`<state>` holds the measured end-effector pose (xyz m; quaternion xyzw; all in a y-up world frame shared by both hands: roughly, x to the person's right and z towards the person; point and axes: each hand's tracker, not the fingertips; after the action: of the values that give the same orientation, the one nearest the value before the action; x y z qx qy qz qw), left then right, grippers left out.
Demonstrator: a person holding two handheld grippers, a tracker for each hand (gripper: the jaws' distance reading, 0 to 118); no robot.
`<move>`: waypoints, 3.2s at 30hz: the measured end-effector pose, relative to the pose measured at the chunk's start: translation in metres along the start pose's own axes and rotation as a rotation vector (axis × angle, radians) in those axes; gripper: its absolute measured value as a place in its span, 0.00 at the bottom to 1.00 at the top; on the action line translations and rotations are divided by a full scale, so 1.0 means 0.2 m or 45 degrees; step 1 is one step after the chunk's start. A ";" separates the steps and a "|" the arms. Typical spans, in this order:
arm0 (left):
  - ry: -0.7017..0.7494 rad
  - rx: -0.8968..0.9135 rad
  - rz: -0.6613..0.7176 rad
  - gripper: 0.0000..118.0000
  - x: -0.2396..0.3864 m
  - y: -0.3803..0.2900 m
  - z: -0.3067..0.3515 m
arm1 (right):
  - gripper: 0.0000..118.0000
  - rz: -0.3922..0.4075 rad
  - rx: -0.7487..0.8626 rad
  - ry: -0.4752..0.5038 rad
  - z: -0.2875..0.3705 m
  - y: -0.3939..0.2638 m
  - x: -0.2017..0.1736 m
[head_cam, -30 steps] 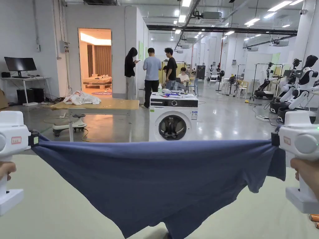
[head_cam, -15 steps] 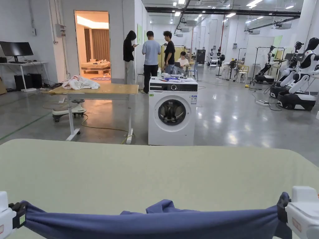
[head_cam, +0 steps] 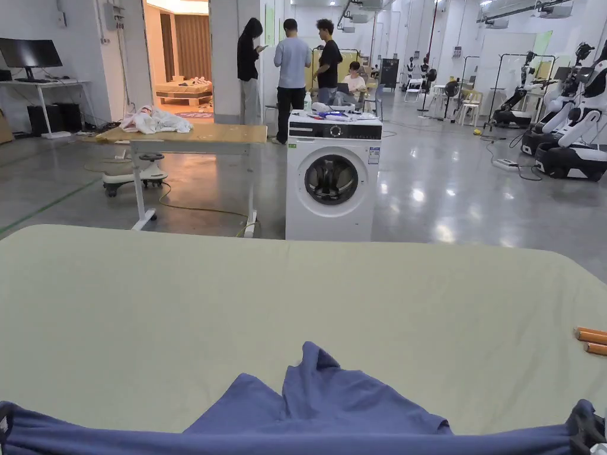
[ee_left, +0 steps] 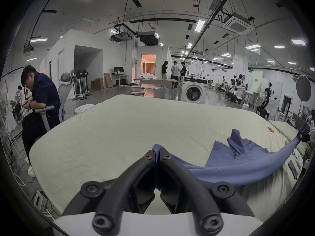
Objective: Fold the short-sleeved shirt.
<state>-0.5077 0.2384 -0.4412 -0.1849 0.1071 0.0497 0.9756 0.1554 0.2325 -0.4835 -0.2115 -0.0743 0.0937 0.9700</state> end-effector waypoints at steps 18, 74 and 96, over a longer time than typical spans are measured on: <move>0.044 -0.397 -0.045 0.03 -0.06 -0.57 -0.03 | 0.27 0.044 -0.314 0.011 0.08 -0.52 -0.10; 0.016 -0.535 0.115 0.23 -0.19 -0.34 -0.09 | 0.00 -0.049 0.260 0.256 -0.02 0.06 -0.94; 0.087 -0.691 0.126 0.03 -0.15 -0.55 -0.28 | 0.00 0.016 0.060 0.297 -0.36 0.08 -0.93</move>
<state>-0.5319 0.1150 -0.4463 -0.4356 0.1316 0.1181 0.8826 -0.0140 0.1791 -0.5735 -0.1985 0.0425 0.0762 0.9762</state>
